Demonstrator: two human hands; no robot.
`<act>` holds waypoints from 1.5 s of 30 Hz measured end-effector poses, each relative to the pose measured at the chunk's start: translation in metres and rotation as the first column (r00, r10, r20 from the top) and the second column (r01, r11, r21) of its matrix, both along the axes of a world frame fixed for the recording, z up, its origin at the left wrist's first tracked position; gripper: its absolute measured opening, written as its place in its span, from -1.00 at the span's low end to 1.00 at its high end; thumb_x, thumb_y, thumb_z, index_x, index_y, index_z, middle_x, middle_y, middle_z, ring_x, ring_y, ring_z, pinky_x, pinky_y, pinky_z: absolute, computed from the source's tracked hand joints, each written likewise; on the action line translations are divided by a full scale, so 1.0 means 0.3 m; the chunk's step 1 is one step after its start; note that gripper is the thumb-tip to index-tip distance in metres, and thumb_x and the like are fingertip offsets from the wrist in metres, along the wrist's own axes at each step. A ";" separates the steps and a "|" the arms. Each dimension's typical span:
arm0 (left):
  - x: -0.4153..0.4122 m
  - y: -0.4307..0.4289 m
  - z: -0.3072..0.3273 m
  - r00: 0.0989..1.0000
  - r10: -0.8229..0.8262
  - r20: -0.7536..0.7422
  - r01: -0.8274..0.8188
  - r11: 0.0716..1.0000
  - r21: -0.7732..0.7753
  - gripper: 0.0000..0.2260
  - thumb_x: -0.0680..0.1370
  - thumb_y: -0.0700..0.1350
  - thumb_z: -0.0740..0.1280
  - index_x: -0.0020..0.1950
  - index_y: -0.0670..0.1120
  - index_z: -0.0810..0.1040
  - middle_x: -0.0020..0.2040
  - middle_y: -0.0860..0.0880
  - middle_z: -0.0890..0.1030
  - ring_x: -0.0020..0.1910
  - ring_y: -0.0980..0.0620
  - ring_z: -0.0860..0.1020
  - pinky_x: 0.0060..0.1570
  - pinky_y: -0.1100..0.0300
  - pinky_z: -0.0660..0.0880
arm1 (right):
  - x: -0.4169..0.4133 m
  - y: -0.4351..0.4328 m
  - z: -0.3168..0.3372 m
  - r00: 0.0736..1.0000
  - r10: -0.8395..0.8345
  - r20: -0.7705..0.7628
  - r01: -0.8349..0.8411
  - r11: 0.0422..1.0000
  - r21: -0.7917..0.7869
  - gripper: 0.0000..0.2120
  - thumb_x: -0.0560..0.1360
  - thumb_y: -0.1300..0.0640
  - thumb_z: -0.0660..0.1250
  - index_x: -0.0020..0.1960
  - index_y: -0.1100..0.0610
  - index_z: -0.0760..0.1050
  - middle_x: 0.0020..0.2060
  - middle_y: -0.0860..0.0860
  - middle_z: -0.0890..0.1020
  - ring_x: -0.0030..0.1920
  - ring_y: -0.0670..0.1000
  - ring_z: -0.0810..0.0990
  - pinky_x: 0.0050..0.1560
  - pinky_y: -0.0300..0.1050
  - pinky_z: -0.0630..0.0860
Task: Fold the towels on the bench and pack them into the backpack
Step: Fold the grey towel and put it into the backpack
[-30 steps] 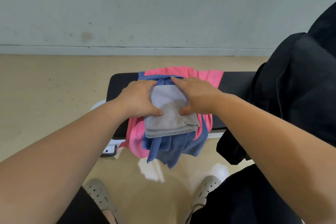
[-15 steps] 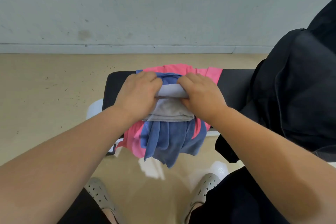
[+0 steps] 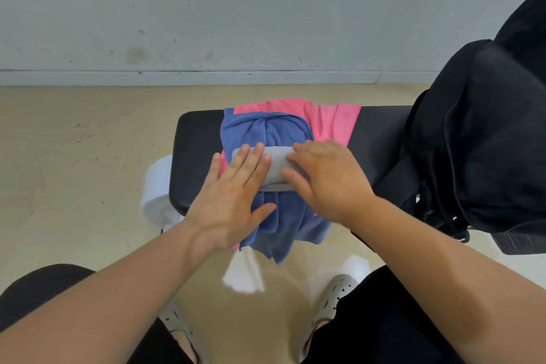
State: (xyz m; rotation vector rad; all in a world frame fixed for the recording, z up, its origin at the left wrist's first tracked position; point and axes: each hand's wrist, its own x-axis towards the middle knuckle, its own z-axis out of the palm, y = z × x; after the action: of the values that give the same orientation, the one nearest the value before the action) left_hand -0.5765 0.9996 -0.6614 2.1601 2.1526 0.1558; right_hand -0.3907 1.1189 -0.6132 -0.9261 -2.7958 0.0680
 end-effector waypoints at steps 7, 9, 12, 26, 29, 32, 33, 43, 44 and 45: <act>-0.056 0.003 0.026 0.978 -0.044 0.205 0.051 0.998 -0.028 -0.31 0.56 0.29 -0.15 0.64 0.04 -0.12 0.63 0.15 -0.18 0.59 0.13 -0.22 0.55 -0.16 -0.14 | -0.138 0.012 -0.084 0.974 -0.151 0.171 0.172 0.979 -0.114 -0.36 0.61 -0.20 -0.22 0.62 0.03 0.07 0.60 0.04 0.13 0.61 0.14 -0.03 0.56 0.22 -0.08; -0.037 0.031 0.056 0.902 0.054 0.428 -0.061 0.998 0.002 -0.34 0.56 0.25 -0.15 0.63 0.02 0.06 0.63 0.14 -0.03 0.60 0.16 -0.10 0.56 -0.11 -0.11 | -0.126 -0.004 -0.108 0.971 -0.205 0.126 0.219 0.970 -0.105 -0.34 0.59 -0.21 -0.27 0.63 0.00 -0.04 0.62 0.02 0.02 0.62 0.12 -0.15 0.56 0.23 -0.19; -0.004 0.106 0.081 0.838 0.178 0.516 -0.237 0.970 0.049 -0.47 0.65 0.12 -0.05 0.60 -0.03 0.18 0.62 0.07 0.11 0.60 0.11 0.03 0.52 -0.14 -0.07 | -0.120 -0.019 -0.117 0.965 -0.236 0.116 0.244 0.968 -0.061 -0.38 0.63 -0.20 -0.22 0.63 0.00 -0.12 0.63 0.03 -0.07 0.61 0.13 -0.20 0.55 0.23 -0.26; -0.025 0.116 0.055 0.991 0.112 0.078 -0.119 0.988 0.101 -0.49 0.59 0.20 -0.01 0.29 -0.11 0.46 0.15 -0.08 0.55 0.18 -0.14 0.49 0.29 -0.07 0.33 | -0.079 0.018 -0.104 0.998 0.027 -0.058 -0.026 0.999 0.019 -0.37 0.55 -0.26 0.14 0.43 0.14 0.45 0.08 0.04 0.61 0.17 0.17 0.52 0.21 0.15 0.41; -0.019 0.118 0.113 0.982 0.082 0.170 -0.105 0.986 0.127 -0.44 0.52 0.26 0.13 0.31 -0.13 0.46 0.13 -0.11 0.57 0.08 -0.16 0.53 0.10 -0.07 0.43 | -0.063 0.039 -0.041 0.998 0.057 0.015 -0.058 0.998 0.014 -0.40 0.47 -0.29 0.29 0.34 0.10 0.52 0.00 0.04 0.58 0.05 0.16 0.51 0.10 0.09 0.39; 0.012 0.137 0.203 0.950 0.055 0.307 -0.087 0.992 0.090 -0.38 0.49 0.22 0.33 0.44 -0.10 0.37 0.26 -0.08 0.52 0.21 -0.10 0.49 0.12 0.03 0.41 | -0.039 0.053 0.047 0.998 0.038 0.044 -0.030 0.985 -0.168 -0.56 0.48 -0.19 0.38 0.19 0.10 0.50 0.01 0.05 0.49 0.00 0.12 0.50 -0.02 0.06 0.44; 0.031 0.147 0.235 0.934 0.057 0.353 -0.096 0.991 0.095 -0.36 0.48 0.15 0.42 0.47 -0.09 0.35 0.25 -0.05 0.51 0.21 -0.06 0.48 0.10 0.10 0.38 | -0.022 0.055 0.078 0.999 0.010 0.031 -0.003 0.972 -0.234 -0.59 0.50 -0.16 0.37 0.19 0.10 0.46 0.03 0.04 0.46 -0.02 0.10 0.49 -0.05 0.05 0.45; 0.364 0.364 0.513 0.894 -0.065 0.442 -0.152 0.886 0.438 -0.43 0.50 -0.02 0.45 0.44 -0.13 0.35 0.33 -0.11 0.44 0.23 -0.12 0.49 0.25 -0.02 0.43 | 0.376 0.153 0.384 0.834 -0.452 -0.317 0.432 0.892 -0.133 -0.55 0.55 -0.05 0.28 0.40 0.01 0.33 0.02 0.02 0.64 -0.03 0.13 0.61 -0.07 0.06 0.56; 0.410 0.391 0.525 0.900 -0.084 0.427 -0.124 0.891 0.436 -0.46 0.51 -0.04 0.43 0.43 -0.14 0.36 0.33 -0.12 0.44 0.24 -0.13 0.48 0.26 -0.02 0.42 | 0.433 0.168 0.413 0.799 -0.487 -0.353 0.484 0.869 -0.103 -0.52 0.56 -0.04 0.27 0.45 -0.01 0.29 0.05 0.02 0.63 -0.02 0.13 0.61 -0.06 0.04 0.55; 0.458 0.420 0.534 0.913 -0.106 0.394 -0.079 0.901 0.426 -0.48 0.51 -0.04 0.41 0.42 -0.15 0.37 0.33 -0.13 0.43 0.25 -0.15 0.47 0.27 -0.02 0.41 | 0.490 0.182 0.441 0.769 -0.510 -0.384 0.529 0.846 -0.066 -0.49 0.57 -0.04 0.27 0.48 -0.03 0.25 0.05 0.02 0.62 -0.03 0.12 0.60 -0.08 0.02 0.53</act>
State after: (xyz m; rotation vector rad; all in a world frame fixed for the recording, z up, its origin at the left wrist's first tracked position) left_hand -0.4391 1.1254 -0.5013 2.0856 1.9869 1.0833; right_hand -0.2437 1.1736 -0.4808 -1.4615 -2.0868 0.0920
